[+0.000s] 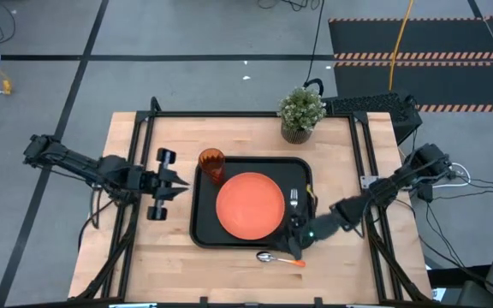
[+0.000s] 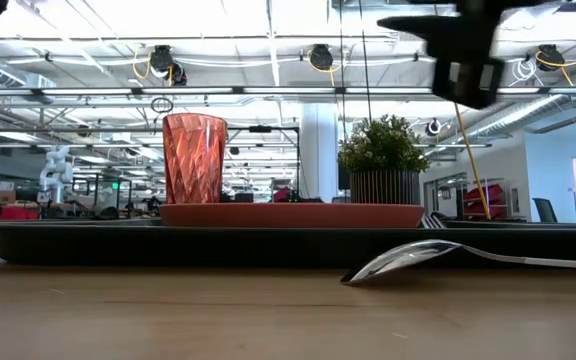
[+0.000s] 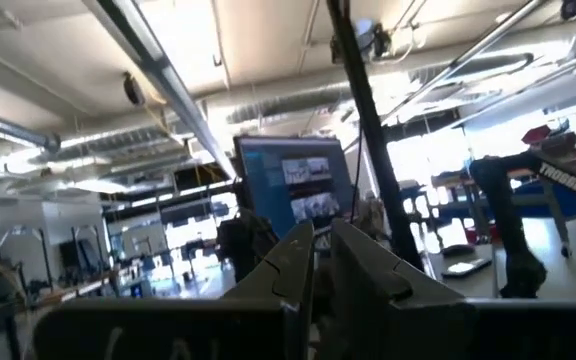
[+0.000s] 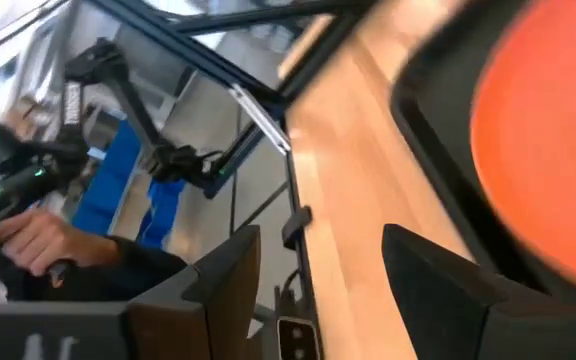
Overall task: Pick and place plate/cup/fork/spoon on tray
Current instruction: Put the orange spoon on the black serving tray
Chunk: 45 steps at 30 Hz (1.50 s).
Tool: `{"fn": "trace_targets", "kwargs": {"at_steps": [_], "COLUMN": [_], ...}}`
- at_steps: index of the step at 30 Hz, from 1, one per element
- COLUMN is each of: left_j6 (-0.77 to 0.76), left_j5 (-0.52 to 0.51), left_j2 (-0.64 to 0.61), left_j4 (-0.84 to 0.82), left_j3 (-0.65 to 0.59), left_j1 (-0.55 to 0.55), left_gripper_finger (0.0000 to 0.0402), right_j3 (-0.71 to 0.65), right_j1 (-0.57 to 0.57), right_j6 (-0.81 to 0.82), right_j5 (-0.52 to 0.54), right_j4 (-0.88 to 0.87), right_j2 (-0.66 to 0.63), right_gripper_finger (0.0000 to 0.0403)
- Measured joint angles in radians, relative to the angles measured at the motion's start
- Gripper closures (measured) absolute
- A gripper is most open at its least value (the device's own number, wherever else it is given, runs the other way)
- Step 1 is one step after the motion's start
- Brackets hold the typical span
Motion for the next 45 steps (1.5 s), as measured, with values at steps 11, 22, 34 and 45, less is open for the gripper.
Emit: {"fn": "trace_targets", "kwargs": {"at_steps": [11,22,34,45], "left_j6": [0.015,-0.037,-0.016,-0.011], "left_j5": [-0.001,-0.001,-0.042,-0.094], "left_j2": [-0.094,-0.09,-0.09,-0.09], "left_j4": [-0.024,-0.048,-0.085,-0.085], "left_j3": [-0.029,-0.03,-0.03,-0.03], "left_j1": [-0.069,-0.079,-0.121,-0.132], "left_gripper_finger": [0.036,0.036,0.036,0.036], "right_j3": [0.077,0.152,0.152,0.152], "right_j1": [0.194,0.163,0.112,0.116], "right_j6": [0.397,0.281,0.186,0.131], "right_j5": [0.062,-0.117,-0.154,-0.164], "right_j4": [-0.019,-0.08,-0.432,-0.464], "right_j2": [0.236,0.299,0.194,0.206], "right_gripper_finger": [0.02,0.02,0.02,0.02]}}
